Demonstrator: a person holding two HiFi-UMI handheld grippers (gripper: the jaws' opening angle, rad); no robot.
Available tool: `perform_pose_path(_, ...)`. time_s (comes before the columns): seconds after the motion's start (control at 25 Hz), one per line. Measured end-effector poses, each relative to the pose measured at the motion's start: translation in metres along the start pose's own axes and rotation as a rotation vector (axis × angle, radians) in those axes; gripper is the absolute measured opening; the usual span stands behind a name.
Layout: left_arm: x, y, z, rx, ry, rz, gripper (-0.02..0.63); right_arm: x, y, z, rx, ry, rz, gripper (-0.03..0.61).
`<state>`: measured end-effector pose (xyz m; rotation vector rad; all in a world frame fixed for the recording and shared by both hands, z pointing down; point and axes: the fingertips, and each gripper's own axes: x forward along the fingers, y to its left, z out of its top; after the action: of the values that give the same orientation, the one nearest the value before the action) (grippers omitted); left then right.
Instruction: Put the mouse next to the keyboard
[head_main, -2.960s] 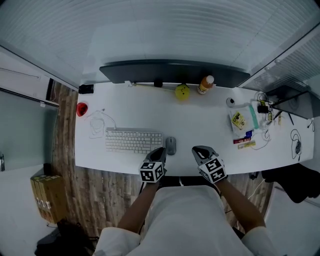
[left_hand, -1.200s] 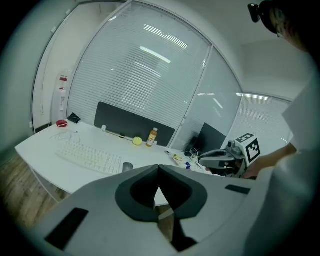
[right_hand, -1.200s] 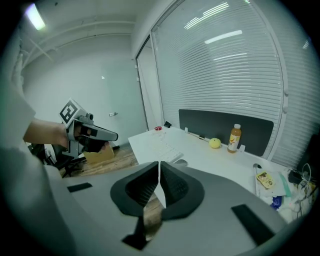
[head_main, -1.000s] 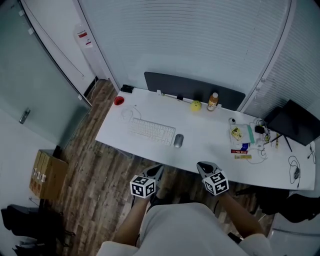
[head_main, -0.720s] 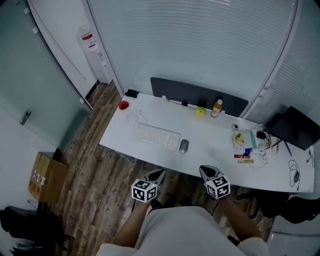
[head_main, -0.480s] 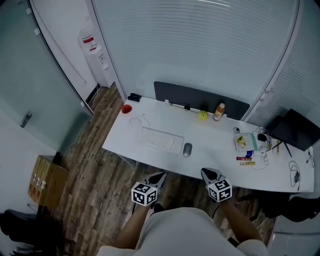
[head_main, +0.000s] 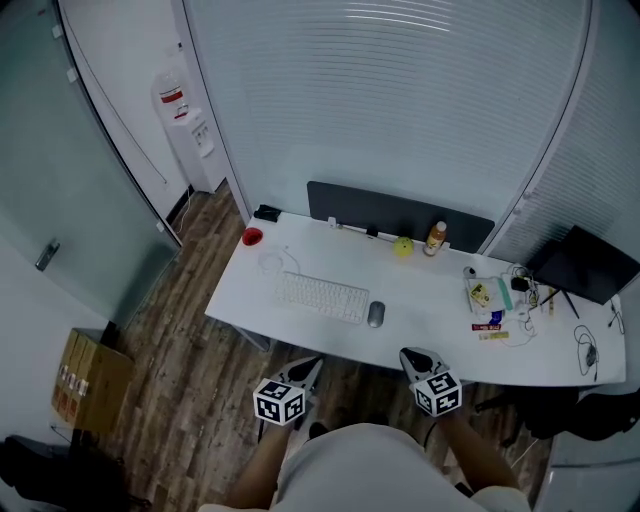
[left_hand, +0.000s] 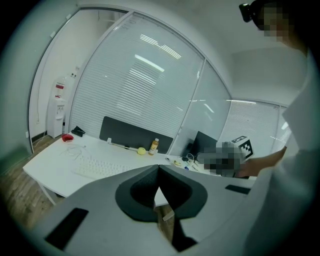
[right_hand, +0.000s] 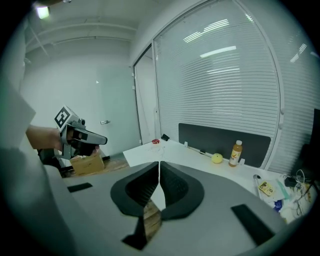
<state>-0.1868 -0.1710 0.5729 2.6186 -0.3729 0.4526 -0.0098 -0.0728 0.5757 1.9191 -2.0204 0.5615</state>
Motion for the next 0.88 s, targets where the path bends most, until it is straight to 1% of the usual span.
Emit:
perform_pose_path(0.28, 0.0014, 0.0025, -0.0015, -0.018, -0.005, 0.0, 0.017, -0.0011, 0.0036, 0.0022, -0.013, -0.003, 0.006, 0.032)
perform_pose_path(0.6, 0.0044, 0.0005, 0.0015, -0.024, -0.016, -0.003, 0.017, -0.0023, 0.0052, 0.0006, -0.019, 0.002, 0.014, 0.032)
perform_pose_path(0.88, 0.0073, -0.0018, 0.0003, -0.024, -0.01, -0.001, 0.017, -0.0033, 0.0022, -0.0007, -0.013, 0.001, 0.016, 0.032)
